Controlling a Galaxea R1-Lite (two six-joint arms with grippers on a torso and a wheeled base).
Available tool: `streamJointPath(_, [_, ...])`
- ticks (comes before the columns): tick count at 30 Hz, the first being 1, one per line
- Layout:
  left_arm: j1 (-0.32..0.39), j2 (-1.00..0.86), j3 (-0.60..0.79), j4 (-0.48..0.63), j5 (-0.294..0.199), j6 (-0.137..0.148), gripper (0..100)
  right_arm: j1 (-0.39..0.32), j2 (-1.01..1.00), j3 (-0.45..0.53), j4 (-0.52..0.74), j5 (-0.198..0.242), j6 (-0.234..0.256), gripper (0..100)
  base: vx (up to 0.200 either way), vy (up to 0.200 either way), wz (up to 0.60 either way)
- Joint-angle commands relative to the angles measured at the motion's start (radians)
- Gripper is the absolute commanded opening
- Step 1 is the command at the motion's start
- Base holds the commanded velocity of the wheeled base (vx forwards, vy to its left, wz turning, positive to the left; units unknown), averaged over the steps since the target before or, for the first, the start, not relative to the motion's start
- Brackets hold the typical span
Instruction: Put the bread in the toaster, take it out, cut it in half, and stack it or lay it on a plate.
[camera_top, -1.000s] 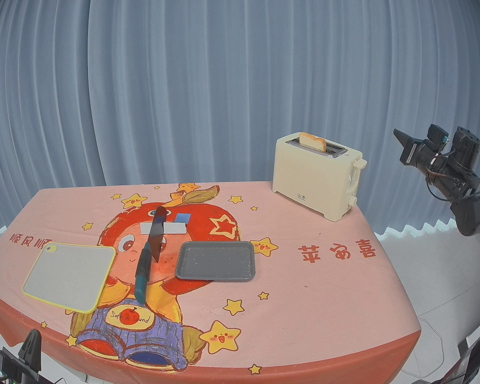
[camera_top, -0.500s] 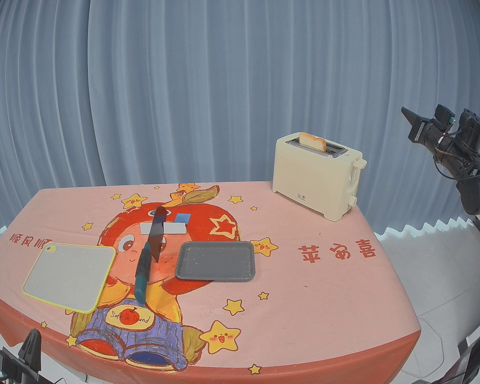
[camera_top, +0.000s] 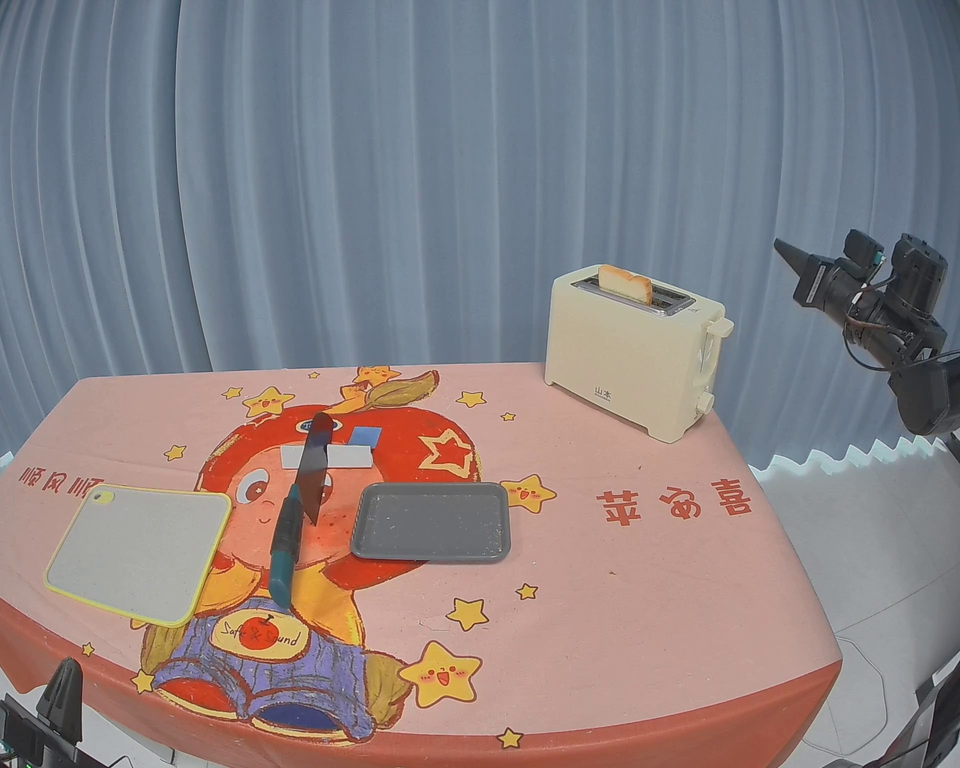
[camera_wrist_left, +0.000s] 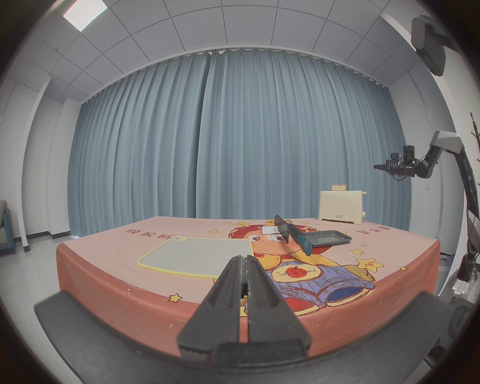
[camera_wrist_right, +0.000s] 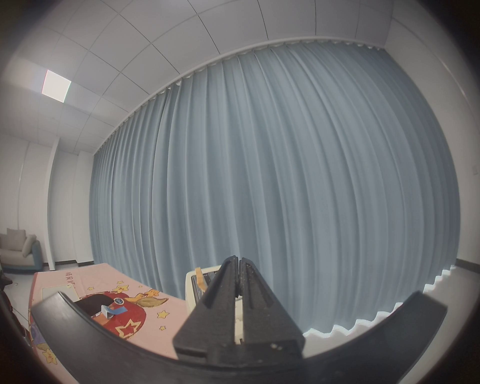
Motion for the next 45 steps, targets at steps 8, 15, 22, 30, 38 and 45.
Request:
streamJointPath(8, [0.001,-0.016,0.018,0.000,0.000,0.000,0,0.032,0.164,-0.004,-0.008,0.023,0.004,0,0.000,0.000,0.00])
streamJointPath(15, [0.001,-0.016,0.018,0.000,0.000,0.000,0,0.068,0.230,-0.027,-0.013,0.007,0.006,0,0.000,0.000,0.00])
streamJointPath(22, [0.001,-0.016,0.018,0.001,0.000,0.000,0,0.067,0.251,-0.038,-0.011,-0.012,0.004,0,0.000,0.000,0.00])
streamJointPath(30, [0.001,-0.016,0.018,0.001,0.000,0.000,0,0.059,0.277,-0.047,-0.008,-0.014,0.001,0,0.000,0.000,0.00])
streamJointPath(38, [-0.001,-0.016,0.018,0.001,0.000,0.000,0,0.058,0.286,-0.039,0.006,-0.014,-0.002,0,0.000,0.000,0.00])
streamJointPath(45, [0.001,-0.016,0.018,0.000,0.000,0.000,0,0.058,0.290,-0.028,0.046,-0.017,-0.013,0,0.000,0.000,0.00])
